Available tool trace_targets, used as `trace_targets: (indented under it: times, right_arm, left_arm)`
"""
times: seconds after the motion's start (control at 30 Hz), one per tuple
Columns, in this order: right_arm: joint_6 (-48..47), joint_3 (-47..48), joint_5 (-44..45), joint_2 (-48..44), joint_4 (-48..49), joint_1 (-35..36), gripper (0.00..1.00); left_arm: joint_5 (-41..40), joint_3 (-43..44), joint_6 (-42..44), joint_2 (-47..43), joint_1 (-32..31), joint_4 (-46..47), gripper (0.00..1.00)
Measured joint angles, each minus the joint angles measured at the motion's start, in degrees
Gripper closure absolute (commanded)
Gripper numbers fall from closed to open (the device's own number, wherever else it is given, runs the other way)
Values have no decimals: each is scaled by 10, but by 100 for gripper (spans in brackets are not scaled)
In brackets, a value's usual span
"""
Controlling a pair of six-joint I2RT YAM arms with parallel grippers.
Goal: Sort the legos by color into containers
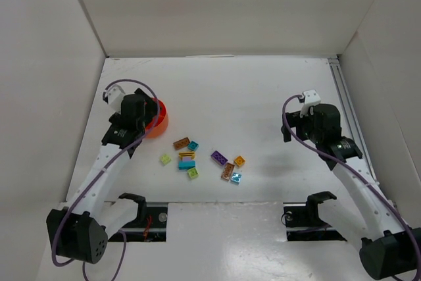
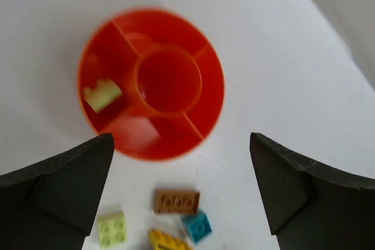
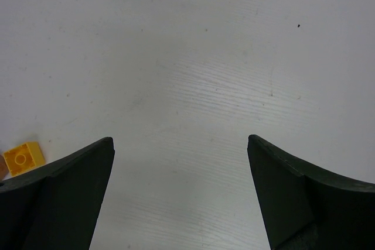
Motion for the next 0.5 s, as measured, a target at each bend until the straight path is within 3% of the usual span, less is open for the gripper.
trace_targets:
  times: [0.2,0.23,0.37,0.5]
  right_arm:
    - [-2,0,-6,41,-1,0,0]
    - [-2,0,-8,46,0,0,0]
    - [-2,0,-13,50,0,0,0]
    - [-4,0,-18,49,0,0,0]
  left_arm:
    - [70,-27,-78,-15,-107,-86,2]
    - [79,-47,-90,-27,-133,-95,11]
    - [94,-106,-144,-62,-170,-136,25]
    - [92,-136,-187,-78,-173,-168,33]
